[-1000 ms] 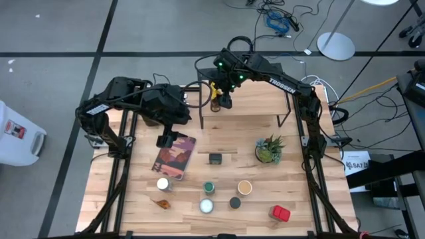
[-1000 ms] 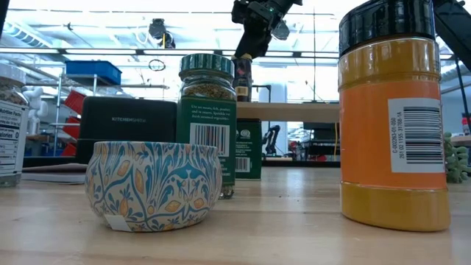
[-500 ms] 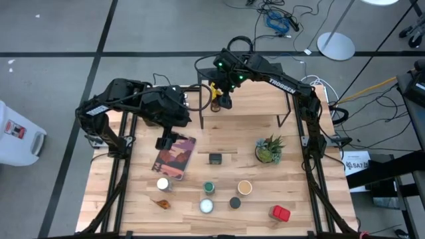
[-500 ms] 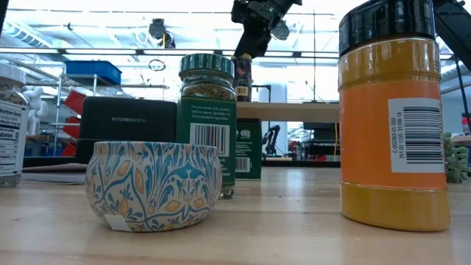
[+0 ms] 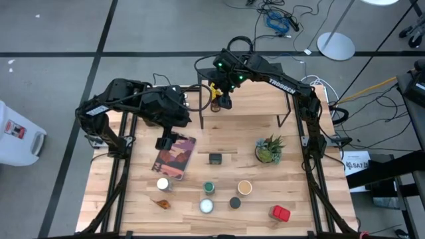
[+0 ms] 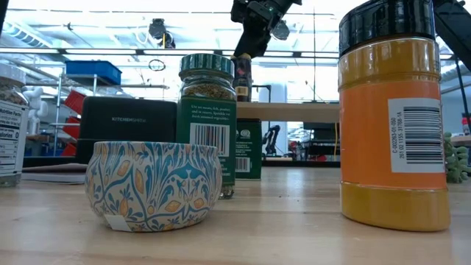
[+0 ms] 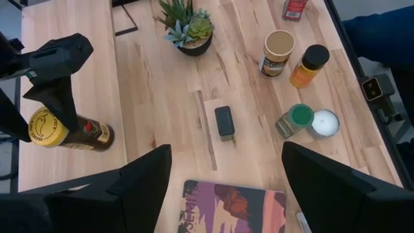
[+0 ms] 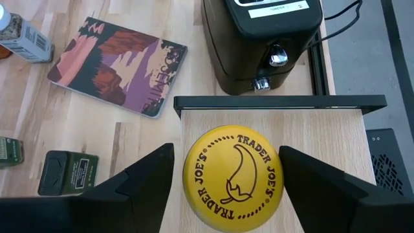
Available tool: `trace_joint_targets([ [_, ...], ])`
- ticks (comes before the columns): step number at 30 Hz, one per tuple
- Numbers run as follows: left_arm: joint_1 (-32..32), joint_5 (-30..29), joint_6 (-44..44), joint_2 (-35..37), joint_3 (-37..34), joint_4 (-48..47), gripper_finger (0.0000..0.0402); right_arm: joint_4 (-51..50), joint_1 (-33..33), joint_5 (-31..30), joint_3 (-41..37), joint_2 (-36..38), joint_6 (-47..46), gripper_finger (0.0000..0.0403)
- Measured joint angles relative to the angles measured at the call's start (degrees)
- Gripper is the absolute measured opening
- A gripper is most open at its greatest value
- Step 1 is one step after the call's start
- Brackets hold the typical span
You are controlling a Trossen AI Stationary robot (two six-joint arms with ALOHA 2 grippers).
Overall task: Shelf spices
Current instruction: Put the yellow cap into the seasoning bottle, then put the black seasoning can on the shelf
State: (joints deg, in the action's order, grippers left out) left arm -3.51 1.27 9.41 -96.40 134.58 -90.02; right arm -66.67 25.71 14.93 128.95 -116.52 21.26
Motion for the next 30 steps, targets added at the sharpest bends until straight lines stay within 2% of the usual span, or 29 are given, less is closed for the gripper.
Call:
trace_joint_targets([
  [4,0.0,0.0,0.0,0.0,0.0,0.0,0.0303,0.0,0.0,0.0,0.0,0.0,0.3,0.0269],
  [13,0.0,0.0,0.0,0.0,0.0,0.0,0.0303,-0.3,0.0,-1.1,0.0,0.0,0.4,0.0316],
  [30,0.0,-0.1,-0.1,0.0,0.0,0.0,0.0303,-0.9,0.0,-1.5,0.1,0.1,0.7,0.0316],
])
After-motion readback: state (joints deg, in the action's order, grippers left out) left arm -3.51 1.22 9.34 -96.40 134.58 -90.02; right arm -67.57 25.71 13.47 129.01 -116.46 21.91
